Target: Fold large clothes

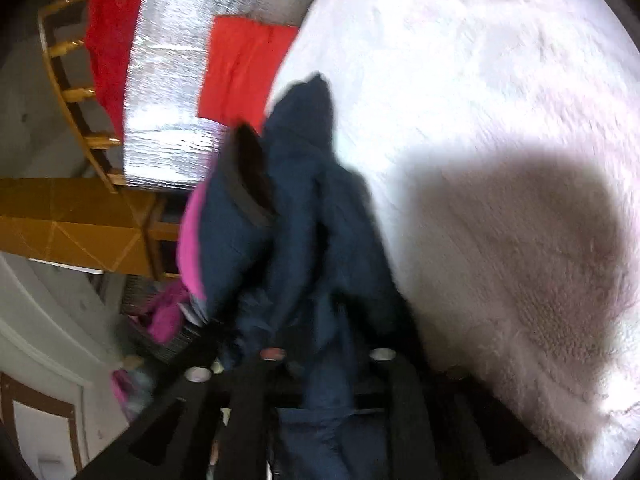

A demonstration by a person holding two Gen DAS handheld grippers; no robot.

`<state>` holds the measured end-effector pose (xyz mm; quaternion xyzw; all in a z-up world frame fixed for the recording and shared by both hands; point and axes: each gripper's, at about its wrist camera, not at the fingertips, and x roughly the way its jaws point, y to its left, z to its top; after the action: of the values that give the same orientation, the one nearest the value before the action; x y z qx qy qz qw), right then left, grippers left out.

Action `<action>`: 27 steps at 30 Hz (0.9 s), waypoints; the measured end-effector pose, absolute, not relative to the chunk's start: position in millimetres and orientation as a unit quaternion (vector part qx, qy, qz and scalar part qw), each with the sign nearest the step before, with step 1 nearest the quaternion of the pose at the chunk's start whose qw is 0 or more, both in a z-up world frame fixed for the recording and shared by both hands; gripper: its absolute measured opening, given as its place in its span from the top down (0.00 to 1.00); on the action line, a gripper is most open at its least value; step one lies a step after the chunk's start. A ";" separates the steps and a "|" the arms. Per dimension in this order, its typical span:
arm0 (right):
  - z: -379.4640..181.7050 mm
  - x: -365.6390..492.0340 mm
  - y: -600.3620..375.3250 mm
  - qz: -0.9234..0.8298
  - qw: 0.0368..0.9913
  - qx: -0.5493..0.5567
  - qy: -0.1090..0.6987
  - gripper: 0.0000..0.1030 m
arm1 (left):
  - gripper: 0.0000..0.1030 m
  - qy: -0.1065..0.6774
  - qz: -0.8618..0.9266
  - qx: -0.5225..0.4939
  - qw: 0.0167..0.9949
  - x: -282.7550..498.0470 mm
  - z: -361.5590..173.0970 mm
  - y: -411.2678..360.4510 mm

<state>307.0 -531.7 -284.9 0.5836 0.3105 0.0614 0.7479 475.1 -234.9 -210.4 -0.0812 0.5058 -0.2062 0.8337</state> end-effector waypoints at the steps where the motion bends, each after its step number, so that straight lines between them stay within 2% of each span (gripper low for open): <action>1: -277.5 308.5 -531.5 0.064 0.754 0.580 0.303 0.37 | 0.92 0.506 -0.209 -0.084 0.833 471.0 -211.5 -233.2; 2: -268.9 310.5 -531.5 0.065 0.760 0.575 0.294 0.28 | 0.92 0.503 -0.212 -0.085 0.834 469.7 -212.3 -232.6; 6: -246.8 333.7 -528.1 0.068 0.767 0.566 0.295 0.28 | 0.88 0.489 -0.223 -0.073 0.841 464.8 -214.8 -233.7; 8: -245.6 353.2 -525.9 0.060 0.759 0.569 0.310 0.28 | 0.80 0.483 -0.221 -0.073 0.844 462.3 -217.1 -230.1; 12: -258.3 390.0 -518.0 0.038 0.750 0.567 0.339 0.28 | 0.58 0.470 -0.212 -0.082 0.853 462.2 -223.3 -214.5; 13: -261.7 395.4 -516.8 0.037 0.747 0.569 0.342 0.31 | 0.54 0.467 -0.212 -0.085 0.854 459.9 -224.5 -210.4; 15: -265.3 407.6 -510.6 0.032 0.739 0.572 0.353 0.52 | 0.53 0.458 -0.212 -0.081 0.859 458.9 -221.2 -203.6; 16: -263.5 411.9 -507.5 0.033 0.739 0.570 0.357 0.66 | 0.49 0.455 -0.208 -0.077 0.862 460.4 -216.9 -199.1; 18: -248.3 418.5 -496.9 0.032 0.760 0.544 0.353 0.69 | 0.41 0.459 -0.195 -0.084 0.863 458.8 -212.2 -190.5; 23: -182.5 446.2 -453.7 0.072 0.817 0.470 0.327 0.70 | 0.37 0.470 -0.157 -0.126 0.859 456.0 -212.8 -161.7; 27: -151.1 477.2 -403.2 0.136 0.830 0.417 0.344 0.70 | 0.34 0.480 -0.121 -0.147 0.856 457.7 -219.0 -141.6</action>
<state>477.2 -403.2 -151.1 0.4172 0.3443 0.1359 0.8300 457.7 -141.6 -219.0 -0.1467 0.4804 -0.1211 0.8562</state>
